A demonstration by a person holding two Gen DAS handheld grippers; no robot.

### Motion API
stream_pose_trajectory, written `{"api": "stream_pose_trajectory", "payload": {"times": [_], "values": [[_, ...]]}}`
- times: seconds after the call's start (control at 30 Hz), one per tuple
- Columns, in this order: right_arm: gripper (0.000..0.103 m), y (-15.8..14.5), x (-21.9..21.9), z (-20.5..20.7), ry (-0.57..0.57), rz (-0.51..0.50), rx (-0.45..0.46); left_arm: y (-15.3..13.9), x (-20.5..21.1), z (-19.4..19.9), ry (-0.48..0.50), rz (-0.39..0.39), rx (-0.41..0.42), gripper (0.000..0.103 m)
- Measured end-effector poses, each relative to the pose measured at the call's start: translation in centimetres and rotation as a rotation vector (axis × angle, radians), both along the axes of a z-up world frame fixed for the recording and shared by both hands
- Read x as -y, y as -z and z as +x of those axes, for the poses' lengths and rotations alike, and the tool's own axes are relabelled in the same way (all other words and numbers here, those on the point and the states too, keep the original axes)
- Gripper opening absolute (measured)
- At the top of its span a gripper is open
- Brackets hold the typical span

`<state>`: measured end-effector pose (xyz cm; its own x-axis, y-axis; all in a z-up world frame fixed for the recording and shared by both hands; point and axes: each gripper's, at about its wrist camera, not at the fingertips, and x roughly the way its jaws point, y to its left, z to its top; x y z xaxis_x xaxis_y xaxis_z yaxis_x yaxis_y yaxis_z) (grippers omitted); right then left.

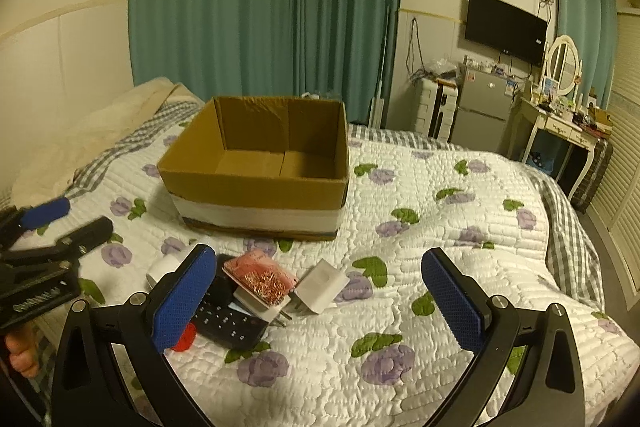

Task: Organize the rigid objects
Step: 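Grasp the white labelled bottle with the left gripper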

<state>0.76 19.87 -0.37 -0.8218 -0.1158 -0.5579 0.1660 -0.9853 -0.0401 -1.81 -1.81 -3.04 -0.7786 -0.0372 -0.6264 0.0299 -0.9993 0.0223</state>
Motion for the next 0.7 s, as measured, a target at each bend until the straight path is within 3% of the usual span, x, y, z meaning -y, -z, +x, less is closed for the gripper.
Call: {"api": "stream_pose_trajectory", "payload": {"times": [0.23,0.53,0.67,0.7], "values": [[0.103,1.9,-0.1,-1.2,0.003,0.005,0.065,5.5,-0.6,-2.3,0.021,-0.018,0.149,0.077],[0.103,3.8,-0.1,-2.6,0.003,0.004,0.121,7.9,-1.8,-4.7,0.099,-0.03,0.207,0.077],[0.103,4.5,0.1,-3.1,0.001,0.014,0.141,8.5,-2.2,-5.9,0.139,-0.007,0.229,0.074],[0.103,4.7,0.2,-3.3,-0.001,0.02,0.145,8.5,-2.2,-5.9,0.153,0.005,0.229,0.064]]}}
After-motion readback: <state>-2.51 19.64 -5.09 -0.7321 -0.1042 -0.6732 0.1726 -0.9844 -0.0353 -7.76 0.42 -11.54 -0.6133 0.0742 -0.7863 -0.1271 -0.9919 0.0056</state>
